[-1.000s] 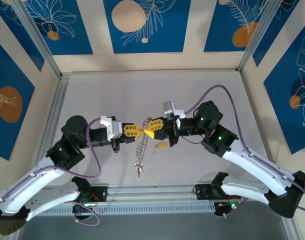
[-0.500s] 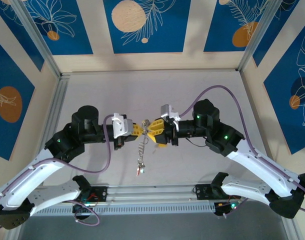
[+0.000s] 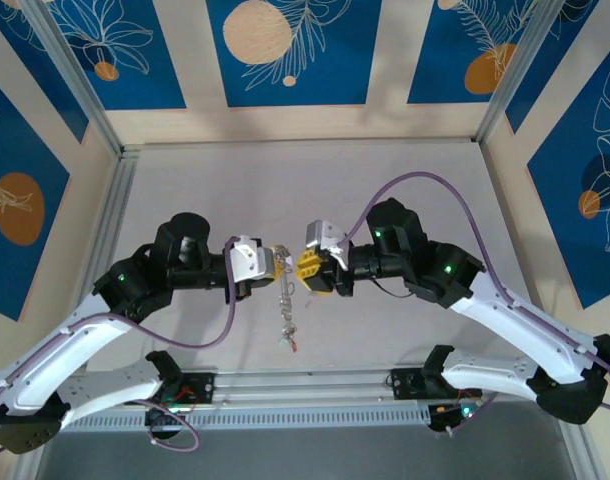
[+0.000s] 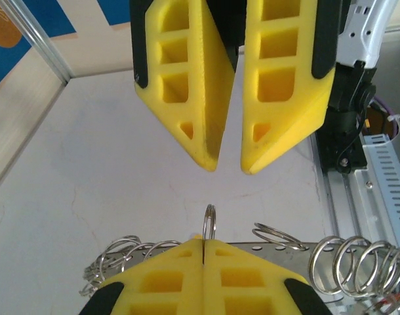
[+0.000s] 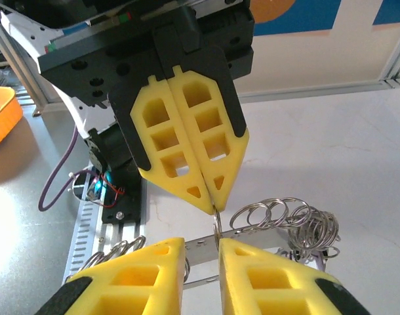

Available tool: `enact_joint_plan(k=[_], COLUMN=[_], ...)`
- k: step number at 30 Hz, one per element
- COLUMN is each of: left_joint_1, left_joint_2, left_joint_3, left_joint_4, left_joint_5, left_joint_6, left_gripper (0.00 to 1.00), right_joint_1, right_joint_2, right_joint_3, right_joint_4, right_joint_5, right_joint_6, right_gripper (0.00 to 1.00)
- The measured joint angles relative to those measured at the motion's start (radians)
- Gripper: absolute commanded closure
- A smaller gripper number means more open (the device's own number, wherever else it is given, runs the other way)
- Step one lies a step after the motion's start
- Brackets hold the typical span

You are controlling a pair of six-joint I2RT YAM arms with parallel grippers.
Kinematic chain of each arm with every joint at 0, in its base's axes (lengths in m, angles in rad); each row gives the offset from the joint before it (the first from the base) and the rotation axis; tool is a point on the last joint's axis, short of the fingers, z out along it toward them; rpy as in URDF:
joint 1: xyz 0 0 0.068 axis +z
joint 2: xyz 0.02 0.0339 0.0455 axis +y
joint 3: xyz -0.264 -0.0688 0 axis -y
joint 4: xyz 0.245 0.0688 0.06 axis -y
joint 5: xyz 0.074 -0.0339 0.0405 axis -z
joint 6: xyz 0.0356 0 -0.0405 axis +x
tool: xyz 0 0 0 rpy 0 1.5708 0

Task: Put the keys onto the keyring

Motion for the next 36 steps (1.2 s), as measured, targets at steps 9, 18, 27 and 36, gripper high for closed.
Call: enact_joint_plan(k=[9,18,27,36], left_joint_1=[-0.011,-0.013,-0.013,-0.018], left_joint_2=[0.000,0.000,-0.001,-0.008], left_joint_3=[0.000,0.000,0.000,0.000], left_joint_4=[-0.014,-0.014,-0.021,-0.002], left_joint_5=[-0.016,-0.021,-0.027,-0.027], left_joint_6=[0.005,0.018,0.018,-0.003], left_gripper=[1.00,1.00,1.00,0.60], right_joint_1=[0.016,0.017,0.023,0.020], right_joint_2=[0.047,0.067,0.072,0.005], right_joint_3=[0.000,0.000,0.000,-0.045], right_joint_4=[0.000,0.004,0.011,0.067], right_joint_5=[0.009,0.009,0.029,0.040], right_joint_6=[-0.023,-0.039,-0.057,-0.058], right_gripper=[0.80,0.90,1.00,1.00])
